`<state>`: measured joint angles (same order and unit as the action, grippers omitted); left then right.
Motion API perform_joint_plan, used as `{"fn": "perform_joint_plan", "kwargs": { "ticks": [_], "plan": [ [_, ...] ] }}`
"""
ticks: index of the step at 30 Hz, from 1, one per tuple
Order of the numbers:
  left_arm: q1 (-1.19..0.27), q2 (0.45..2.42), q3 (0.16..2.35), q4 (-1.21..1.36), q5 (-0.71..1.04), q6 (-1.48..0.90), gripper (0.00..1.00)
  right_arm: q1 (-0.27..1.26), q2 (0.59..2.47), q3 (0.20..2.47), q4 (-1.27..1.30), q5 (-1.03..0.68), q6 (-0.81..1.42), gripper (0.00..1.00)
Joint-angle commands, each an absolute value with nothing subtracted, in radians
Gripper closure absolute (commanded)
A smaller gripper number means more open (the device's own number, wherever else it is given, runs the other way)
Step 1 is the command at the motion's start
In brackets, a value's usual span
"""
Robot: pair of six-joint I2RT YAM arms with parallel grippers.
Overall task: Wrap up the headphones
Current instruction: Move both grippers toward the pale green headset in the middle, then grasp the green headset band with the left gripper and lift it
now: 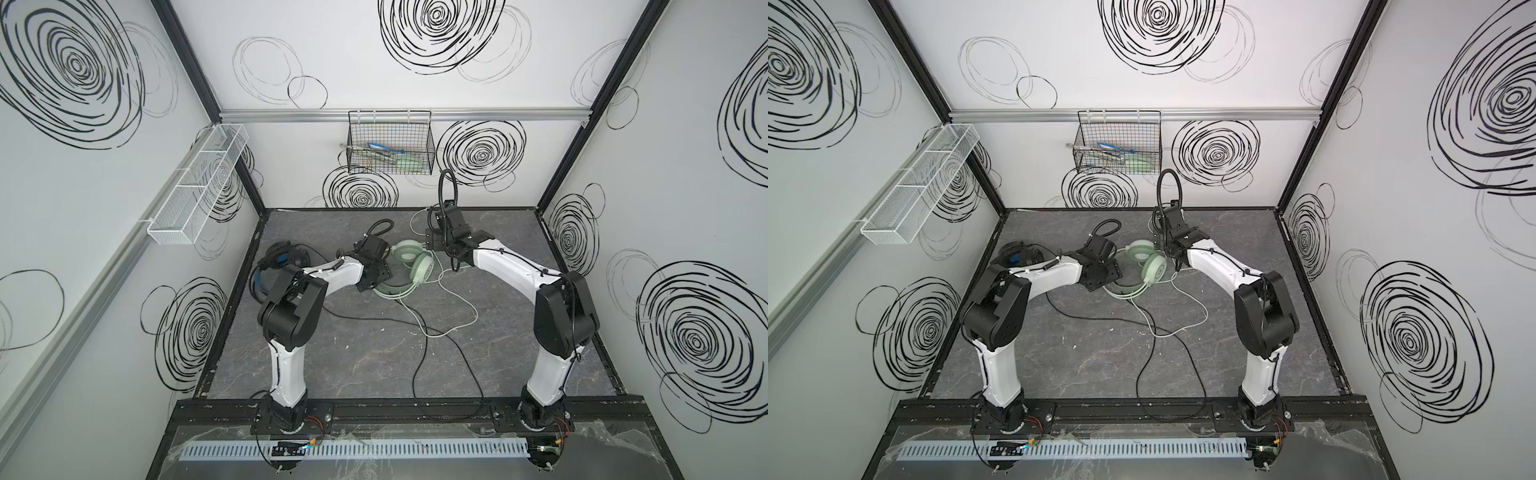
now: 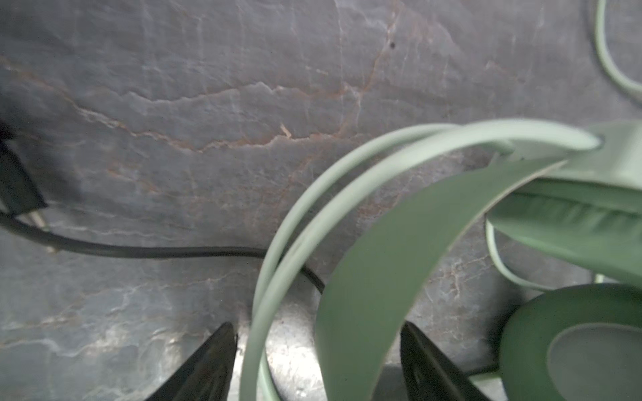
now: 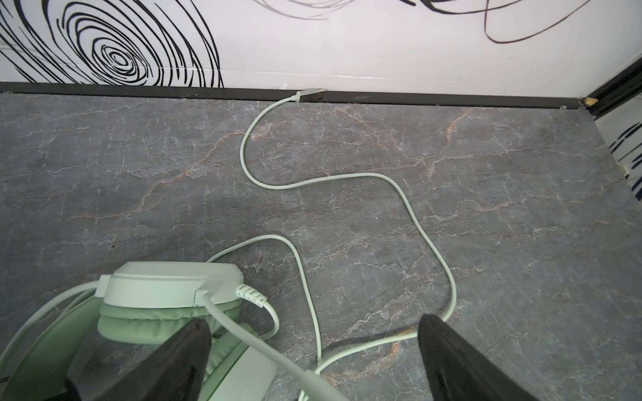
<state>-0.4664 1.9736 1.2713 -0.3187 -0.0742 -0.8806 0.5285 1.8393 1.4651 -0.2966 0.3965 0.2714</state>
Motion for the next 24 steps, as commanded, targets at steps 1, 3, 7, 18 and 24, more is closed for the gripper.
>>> {"fn": "perform_joint_plan", "kwargs": {
  "ticks": [1,3,7,18,24],
  "plan": [
    [-0.482,1.999,1.292,-0.348,-0.109,-0.906,0.26,0.525,1.804,1.517,-0.275,0.411,0.232,0.03],
    [-0.487,2.005,1.290,-0.346,-0.118,-0.907,0.28,0.517,1.798,1.538,-0.279,0.411,0.229,0.03],
    [-0.486,2.011,1.281,-0.347,-0.125,-0.905,0.38,0.512,1.781,1.569,-0.282,0.407,0.232,0.03],
    [-0.453,1.928,1.241,-0.323,-0.142,-0.860,0.76,0.520,1.645,1.498,-0.294,0.380,0.224,0.03],
    [-0.445,1.872,1.245,-0.332,-0.175,-0.808,0.89,0.516,1.513,1.382,-0.278,0.343,0.149,0.03]
  ]
}}
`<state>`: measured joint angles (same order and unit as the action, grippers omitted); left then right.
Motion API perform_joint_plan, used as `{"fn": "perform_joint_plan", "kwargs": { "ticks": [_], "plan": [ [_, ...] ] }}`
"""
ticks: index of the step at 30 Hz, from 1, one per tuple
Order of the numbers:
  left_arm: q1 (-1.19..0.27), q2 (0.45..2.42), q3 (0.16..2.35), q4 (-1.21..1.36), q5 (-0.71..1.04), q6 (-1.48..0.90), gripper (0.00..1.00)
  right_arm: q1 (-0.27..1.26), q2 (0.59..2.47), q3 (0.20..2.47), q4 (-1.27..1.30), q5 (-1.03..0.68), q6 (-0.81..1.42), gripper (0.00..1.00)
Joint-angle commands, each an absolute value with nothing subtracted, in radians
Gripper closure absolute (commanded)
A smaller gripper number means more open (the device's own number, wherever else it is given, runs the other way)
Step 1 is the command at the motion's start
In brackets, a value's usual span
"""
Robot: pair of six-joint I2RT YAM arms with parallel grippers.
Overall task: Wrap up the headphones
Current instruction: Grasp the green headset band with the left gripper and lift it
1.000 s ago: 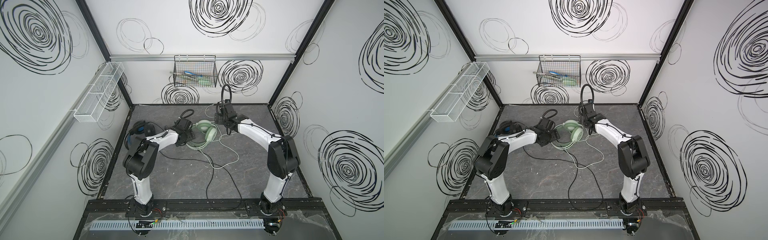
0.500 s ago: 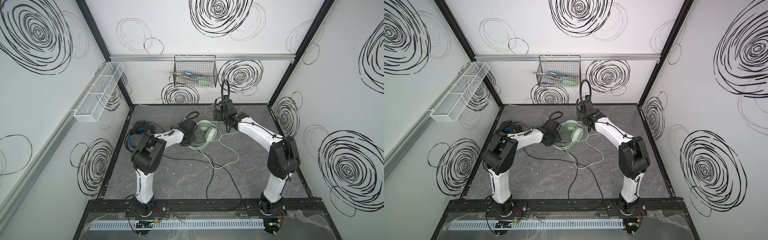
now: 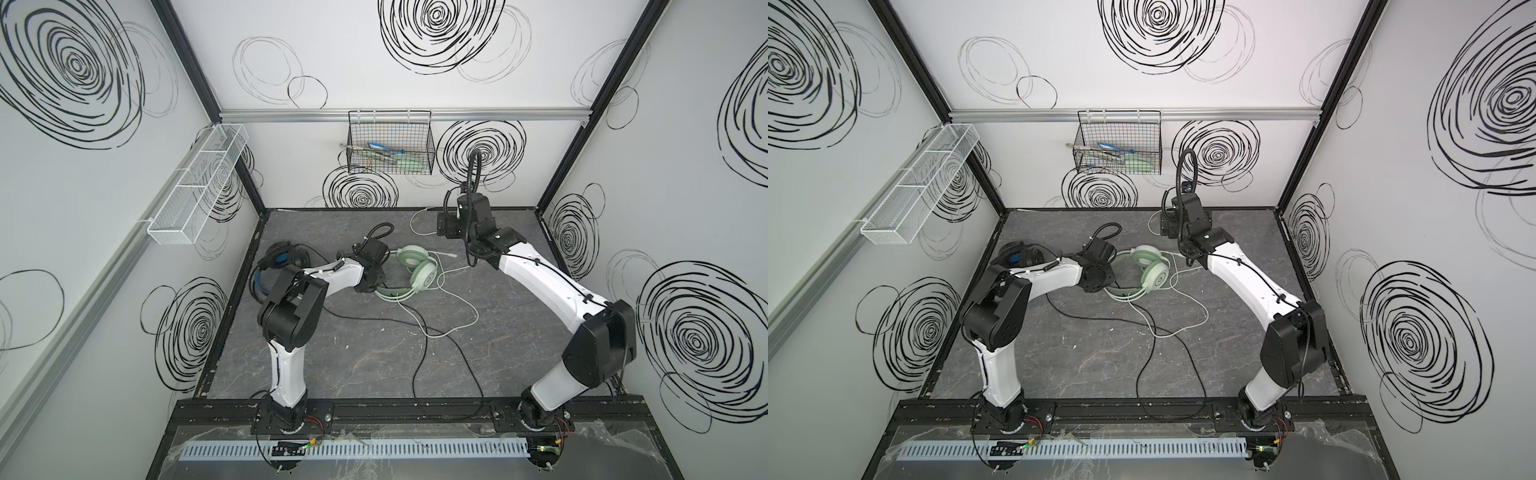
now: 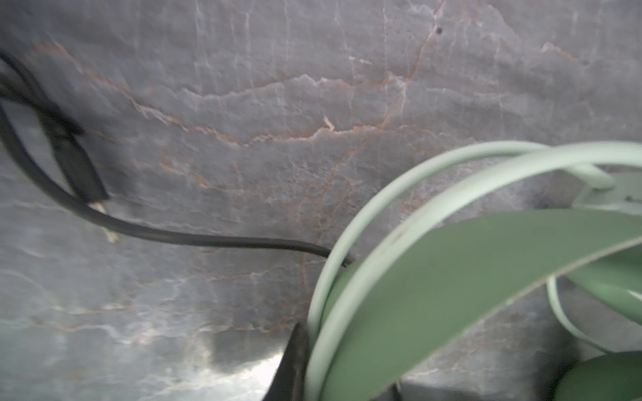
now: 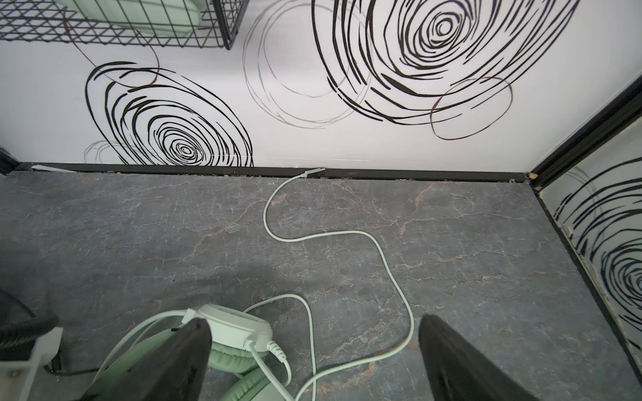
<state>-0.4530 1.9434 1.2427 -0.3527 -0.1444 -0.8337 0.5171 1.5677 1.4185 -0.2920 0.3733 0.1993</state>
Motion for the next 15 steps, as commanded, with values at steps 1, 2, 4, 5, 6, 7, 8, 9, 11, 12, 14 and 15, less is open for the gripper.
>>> {"fn": "perform_joint_plan", "kwargs": {
  "ticks": [1,2,4,5,6,7,8,9,11,12,14,15],
  "plan": [
    [-0.445,1.861,1.247,-0.335,-0.181,-0.801,0.92,0.515,1.493,1.366,-0.268,0.315,0.130,0.03],
    [-0.446,1.846,1.252,-0.337,-0.188,-0.791,0.94,0.516,1.468,1.345,-0.256,0.282,0.107,0.03],
    [-0.442,1.821,1.273,-0.351,-0.201,-0.763,0.96,0.514,1.422,1.303,-0.225,0.199,0.074,0.03],
    [-0.440,1.808,1.293,-0.364,-0.207,-0.740,0.96,0.515,1.398,1.282,-0.214,0.151,0.063,0.03],
    [-0.439,1.794,1.321,-0.384,-0.219,-0.712,0.96,0.514,1.381,1.264,-0.206,0.107,0.053,0.03],
    [-0.439,1.783,1.347,-0.404,-0.232,-0.684,0.96,0.515,1.360,1.252,-0.199,0.070,0.045,0.03],
    [-0.439,1.767,1.375,-0.428,-0.246,-0.648,0.96,0.515,1.335,1.234,-0.188,0.034,0.042,0.03],
    [-0.439,1.752,1.402,-0.452,-0.263,-0.612,1.00,0.514,1.307,1.215,-0.173,0.002,0.037,0.03],
    [-0.434,1.720,1.443,-0.490,-0.282,-0.551,1.00,0.514,1.249,1.183,-0.142,-0.058,0.023,0.03],
    [-0.429,1.699,1.462,-0.504,-0.281,-0.519,1.00,0.513,1.218,1.173,-0.127,-0.091,0.012,0.03],
    [-0.424,1.656,1.494,-0.531,-0.296,-0.453,1.00,0.507,1.158,1.150,-0.084,-0.161,-0.002,0.03],
    [-0.425,1.628,1.504,-0.536,-0.303,-0.400,1.00,0.505,1.123,1.127,-0.047,-0.208,-0.016,0.03]
  ]
}}
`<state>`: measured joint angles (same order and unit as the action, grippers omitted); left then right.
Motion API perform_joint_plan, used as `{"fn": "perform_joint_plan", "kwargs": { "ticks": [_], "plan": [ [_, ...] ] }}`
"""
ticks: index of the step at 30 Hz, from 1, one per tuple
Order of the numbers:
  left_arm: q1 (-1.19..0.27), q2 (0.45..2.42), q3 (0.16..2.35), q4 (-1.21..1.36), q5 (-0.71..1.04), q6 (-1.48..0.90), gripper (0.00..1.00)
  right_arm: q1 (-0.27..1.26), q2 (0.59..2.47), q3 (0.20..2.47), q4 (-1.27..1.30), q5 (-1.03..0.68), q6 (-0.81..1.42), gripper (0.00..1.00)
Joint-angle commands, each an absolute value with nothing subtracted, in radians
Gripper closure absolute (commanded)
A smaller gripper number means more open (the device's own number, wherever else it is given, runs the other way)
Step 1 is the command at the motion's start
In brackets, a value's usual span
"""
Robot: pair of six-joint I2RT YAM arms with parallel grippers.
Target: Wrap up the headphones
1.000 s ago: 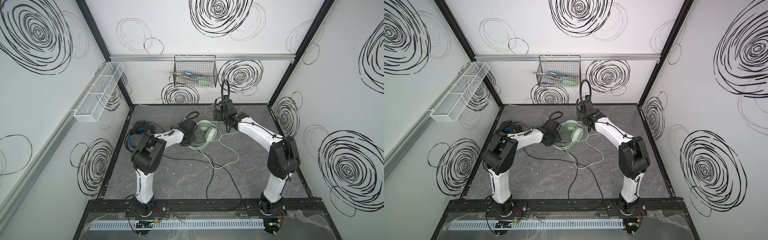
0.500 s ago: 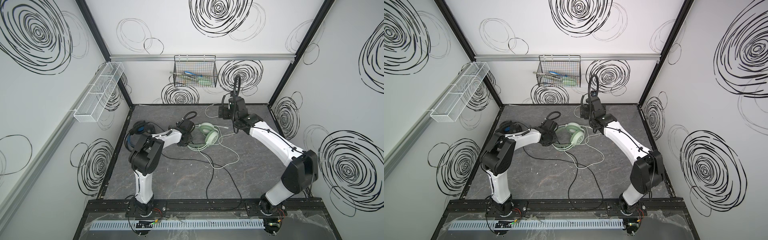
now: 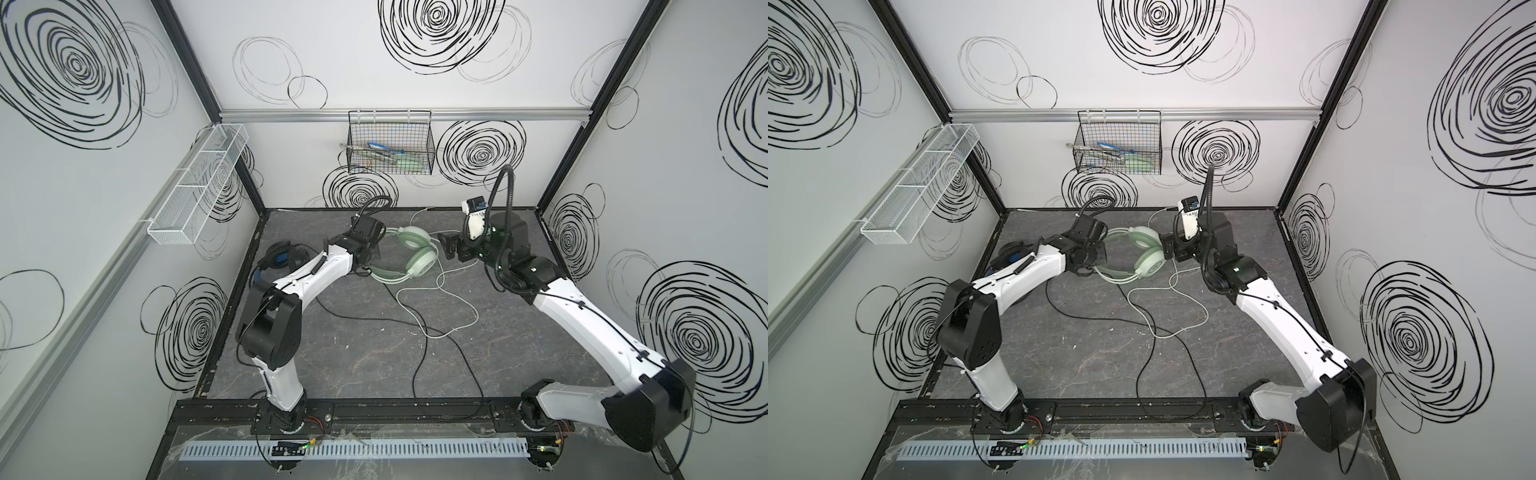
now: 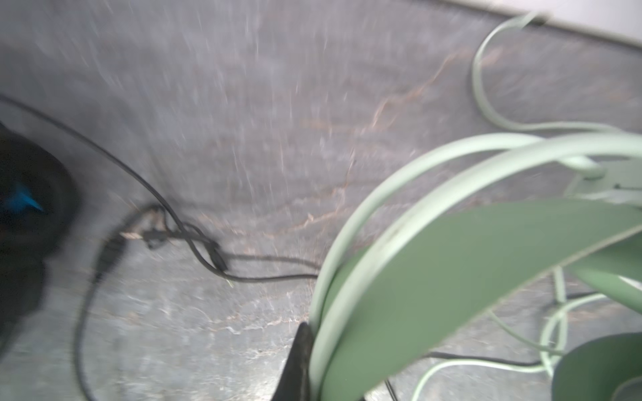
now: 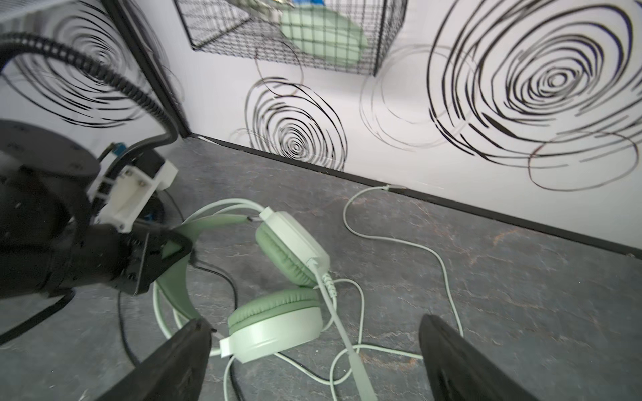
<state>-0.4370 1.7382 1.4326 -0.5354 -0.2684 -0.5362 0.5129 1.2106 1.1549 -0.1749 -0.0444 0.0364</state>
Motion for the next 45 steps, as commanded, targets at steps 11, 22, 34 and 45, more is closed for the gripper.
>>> {"fn": "perform_joint_plan", "kwargs": {
  "ticks": [11,22,34,45],
  "plan": [
    [-0.319,1.367,1.439,-0.519,-0.348,-0.096,1.00,0.480,0.984,0.994,0.005,-0.401,-0.052,0.03],
    [-0.297,1.290,1.463,-0.545,-0.224,-0.210,1.00,0.442,0.895,0.726,0.175,-0.422,0.057,0.02],
    [-0.345,1.154,1.425,-0.459,-0.071,-0.209,1.00,0.460,0.999,0.621,0.386,-0.548,0.098,0.03],
    [-0.377,1.105,1.464,-0.466,0.002,-0.296,1.00,0.518,1.090,0.719,0.407,-0.612,0.097,0.03]
  ]
}}
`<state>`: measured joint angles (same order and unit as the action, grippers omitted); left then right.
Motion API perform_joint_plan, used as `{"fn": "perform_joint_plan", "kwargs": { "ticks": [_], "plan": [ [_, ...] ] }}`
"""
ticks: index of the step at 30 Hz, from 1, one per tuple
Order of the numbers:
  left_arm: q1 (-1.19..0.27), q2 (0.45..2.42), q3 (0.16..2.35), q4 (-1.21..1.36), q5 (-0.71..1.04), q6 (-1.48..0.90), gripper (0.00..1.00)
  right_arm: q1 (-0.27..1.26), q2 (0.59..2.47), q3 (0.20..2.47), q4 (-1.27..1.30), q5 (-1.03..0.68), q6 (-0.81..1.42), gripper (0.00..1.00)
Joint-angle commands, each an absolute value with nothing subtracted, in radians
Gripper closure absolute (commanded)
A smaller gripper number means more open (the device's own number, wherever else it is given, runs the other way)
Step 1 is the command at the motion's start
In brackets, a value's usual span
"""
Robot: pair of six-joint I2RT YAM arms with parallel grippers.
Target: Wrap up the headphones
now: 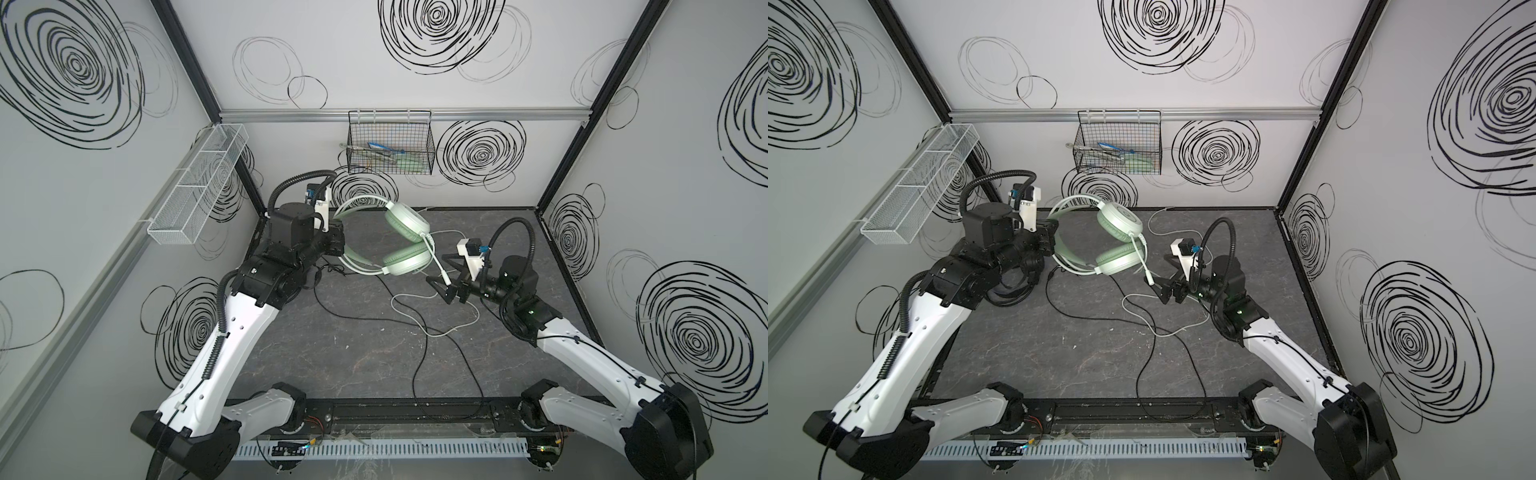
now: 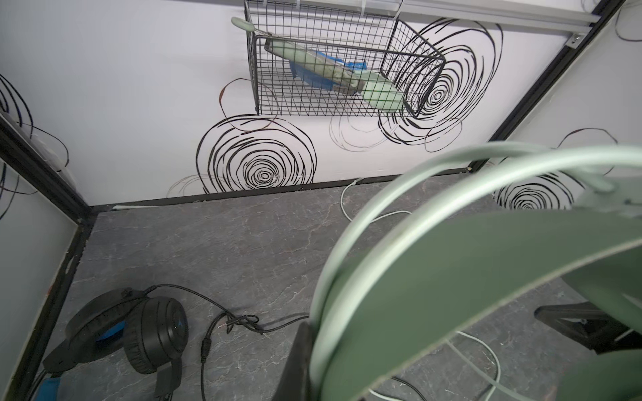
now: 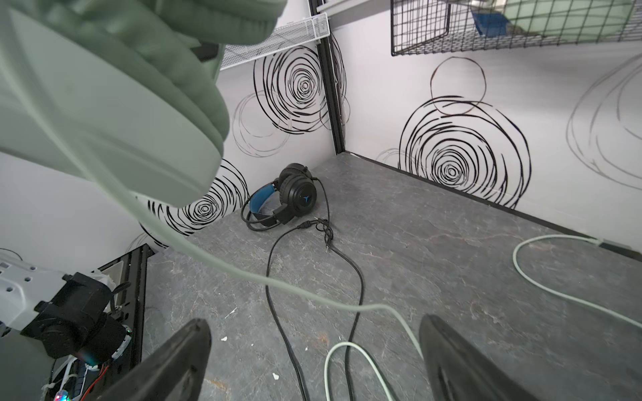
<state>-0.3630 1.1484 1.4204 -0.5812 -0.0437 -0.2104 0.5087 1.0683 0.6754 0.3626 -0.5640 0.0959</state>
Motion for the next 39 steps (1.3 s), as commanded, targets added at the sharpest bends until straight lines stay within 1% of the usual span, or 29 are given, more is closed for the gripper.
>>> {"fn": "perform_joint_plan", "kwargs": {
  "ticks": [1,5,8,13,15,20,24,28,39],
  "plan": [
    [-0.378,1.105,1.471,-0.469,0.006,-0.301,1.00,0.522,1.099,0.725,0.398,-0.619,0.093,0.03],
    [-0.378,1.125,1.534,-0.509,0.021,-0.307,1.00,0.530,1.109,0.710,0.408,-0.642,0.093,0.03],
    [-0.378,1.130,1.565,-0.523,0.041,-0.322,1.00,0.539,1.096,0.687,0.398,-0.629,0.078,0.03],
    [-0.382,1.129,1.579,-0.528,0.082,-0.349,1.00,0.540,1.093,0.653,0.454,-0.510,0.109,0.03],
    [-0.382,1.125,1.585,-0.539,0.095,-0.358,1.00,0.541,1.123,0.662,0.485,-0.516,0.115,0.03],
    [-0.379,1.119,1.618,-0.561,0.096,-0.377,1.00,0.542,1.213,0.730,0.428,-0.554,0.100,0.03],
    [-0.374,1.119,1.651,-0.560,0.116,-0.392,1.00,0.542,1.238,0.702,0.486,-0.526,0.127,0.02],
    [-0.364,1.129,1.701,-0.566,0.148,-0.403,1.00,0.542,1.249,0.697,0.470,-0.508,0.138,0.00],
    [-0.308,1.134,1.751,-0.498,0.249,-0.515,1.00,0.544,1.238,0.681,0.464,-0.526,0.132,0.09]
  ]
}}
